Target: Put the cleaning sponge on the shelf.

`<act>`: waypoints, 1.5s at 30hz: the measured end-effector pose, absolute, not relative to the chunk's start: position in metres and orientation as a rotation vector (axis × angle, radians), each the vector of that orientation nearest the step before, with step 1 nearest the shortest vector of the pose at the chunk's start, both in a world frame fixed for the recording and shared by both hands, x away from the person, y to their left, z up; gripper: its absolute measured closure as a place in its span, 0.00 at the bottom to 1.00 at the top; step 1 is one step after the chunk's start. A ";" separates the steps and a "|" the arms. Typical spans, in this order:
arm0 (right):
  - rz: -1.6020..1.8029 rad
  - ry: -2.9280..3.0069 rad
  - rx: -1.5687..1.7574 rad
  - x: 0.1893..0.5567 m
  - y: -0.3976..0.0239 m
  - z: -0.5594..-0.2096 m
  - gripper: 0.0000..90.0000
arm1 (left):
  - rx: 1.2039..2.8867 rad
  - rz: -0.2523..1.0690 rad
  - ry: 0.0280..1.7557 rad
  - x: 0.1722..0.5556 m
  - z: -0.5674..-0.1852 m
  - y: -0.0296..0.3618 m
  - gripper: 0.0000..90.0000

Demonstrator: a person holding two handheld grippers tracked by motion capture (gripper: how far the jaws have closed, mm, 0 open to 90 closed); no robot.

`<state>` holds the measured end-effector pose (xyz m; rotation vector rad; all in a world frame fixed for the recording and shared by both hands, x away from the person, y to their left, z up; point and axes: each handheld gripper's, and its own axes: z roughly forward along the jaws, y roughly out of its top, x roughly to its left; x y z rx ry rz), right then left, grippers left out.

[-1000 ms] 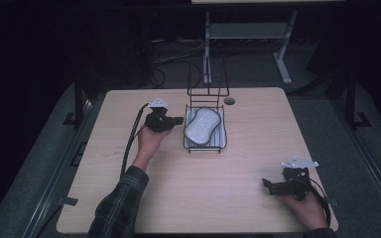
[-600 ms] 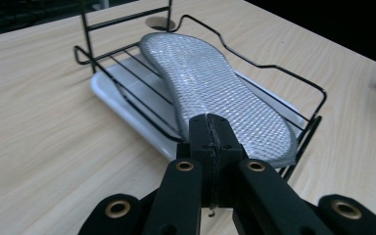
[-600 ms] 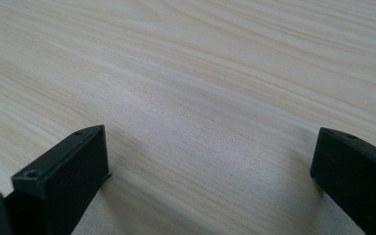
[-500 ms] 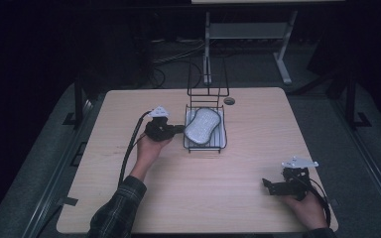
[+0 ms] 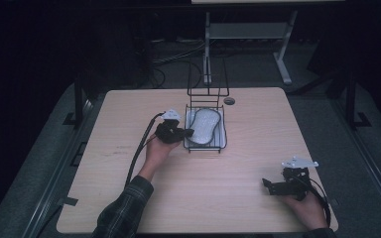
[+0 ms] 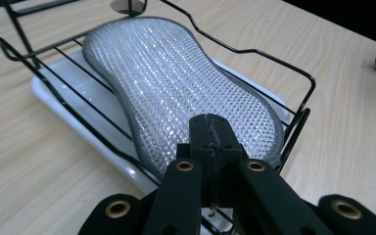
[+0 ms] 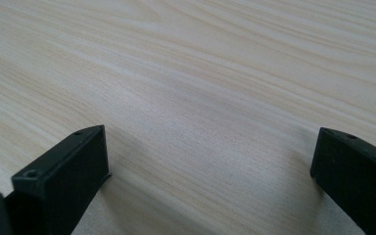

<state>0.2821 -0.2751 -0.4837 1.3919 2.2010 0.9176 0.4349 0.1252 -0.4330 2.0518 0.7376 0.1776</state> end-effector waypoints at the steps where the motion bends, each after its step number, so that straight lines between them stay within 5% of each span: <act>1: 0.918 2.201 1.392 0.282 -0.275 -0.484 0.00 | 2.056 0.179 0.733 0.435 -0.434 0.124 1.00; 23: 0.917 2.201 1.392 0.282 -0.275 -0.484 0.00 | 2.060 0.150 0.714 0.436 -0.436 0.107 1.00; 41: 0.918 2.201 1.392 0.282 -0.275 -0.484 0.00 | 2.057 0.150 0.724 0.429 -0.420 0.130 1.00; 45: 0.918 2.201 1.392 0.282 -0.275 -0.484 0.00 | 2.081 0.159 0.722 0.426 -0.416 0.135 0.93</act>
